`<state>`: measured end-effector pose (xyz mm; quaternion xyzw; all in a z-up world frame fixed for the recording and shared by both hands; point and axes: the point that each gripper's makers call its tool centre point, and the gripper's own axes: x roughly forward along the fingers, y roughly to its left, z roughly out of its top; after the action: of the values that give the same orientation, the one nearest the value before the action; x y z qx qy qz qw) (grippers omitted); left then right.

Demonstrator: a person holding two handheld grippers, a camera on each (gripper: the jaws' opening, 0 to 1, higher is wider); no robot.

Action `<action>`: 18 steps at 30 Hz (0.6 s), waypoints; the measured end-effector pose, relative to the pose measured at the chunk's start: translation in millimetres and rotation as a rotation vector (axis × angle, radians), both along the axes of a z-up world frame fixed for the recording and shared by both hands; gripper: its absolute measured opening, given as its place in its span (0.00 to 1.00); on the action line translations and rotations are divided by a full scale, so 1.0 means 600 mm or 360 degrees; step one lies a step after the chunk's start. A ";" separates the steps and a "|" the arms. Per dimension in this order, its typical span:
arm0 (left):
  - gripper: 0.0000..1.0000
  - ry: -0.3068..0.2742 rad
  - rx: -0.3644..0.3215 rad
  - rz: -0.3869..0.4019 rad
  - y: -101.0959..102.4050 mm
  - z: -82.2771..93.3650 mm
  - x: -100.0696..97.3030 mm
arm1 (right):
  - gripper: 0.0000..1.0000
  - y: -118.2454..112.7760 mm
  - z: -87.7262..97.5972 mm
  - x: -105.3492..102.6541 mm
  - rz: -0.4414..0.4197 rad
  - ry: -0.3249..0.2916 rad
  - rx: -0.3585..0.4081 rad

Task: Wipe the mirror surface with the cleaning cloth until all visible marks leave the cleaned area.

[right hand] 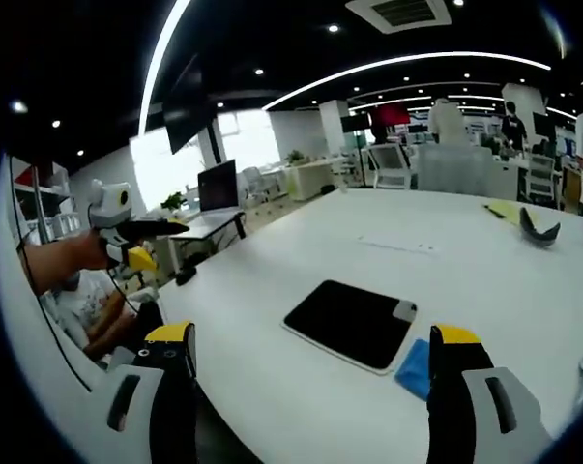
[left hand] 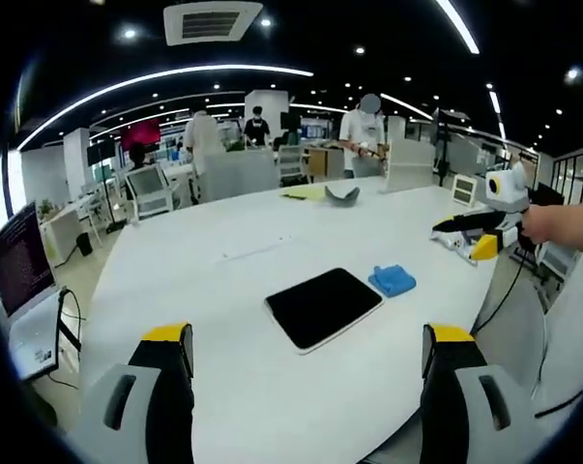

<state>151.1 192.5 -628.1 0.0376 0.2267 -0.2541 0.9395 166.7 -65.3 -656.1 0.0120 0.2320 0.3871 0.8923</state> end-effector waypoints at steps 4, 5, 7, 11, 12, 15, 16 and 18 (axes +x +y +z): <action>0.99 -0.0012 -0.0056 -0.0002 -0.007 0.010 0.001 | 1.00 -0.001 0.001 0.001 -0.0009 0.0002 0.0001; 0.99 -0.0011 -0.0059 -0.0003 -0.008 0.010 0.002 | 1.00 -0.001 0.001 0.002 -0.0015 0.0012 0.0007; 0.99 -0.0003 -0.0058 -0.0005 -0.011 0.008 0.002 | 1.00 0.001 0.007 0.003 -0.0031 0.0014 0.0033; 0.99 0.0006 -0.0055 -0.0039 -0.022 0.004 0.000 | 1.00 0.005 0.011 0.006 -0.0029 -0.0025 -0.0008; 0.99 0.0006 -0.0054 -0.0045 -0.023 0.005 0.000 | 1.00 0.006 0.012 0.007 -0.0038 -0.0018 0.0014; 0.99 -0.0002 -0.0047 -0.0060 -0.027 0.006 0.000 | 1.00 0.004 0.008 0.006 -0.0037 -0.0020 -0.0009; 0.99 -0.0003 -0.0049 -0.0061 -0.027 0.006 0.001 | 1.00 0.002 0.007 0.007 -0.0040 -0.0022 -0.0017; 0.99 -0.0004 -0.0050 -0.0064 -0.029 0.006 0.002 | 1.00 -0.001 0.005 0.007 -0.0060 -0.0016 -0.0048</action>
<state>152.2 175.2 -624.2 0.0277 0.2206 -0.2764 0.9350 171.0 -65.8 -653.0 0.0010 0.2330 0.3669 0.9006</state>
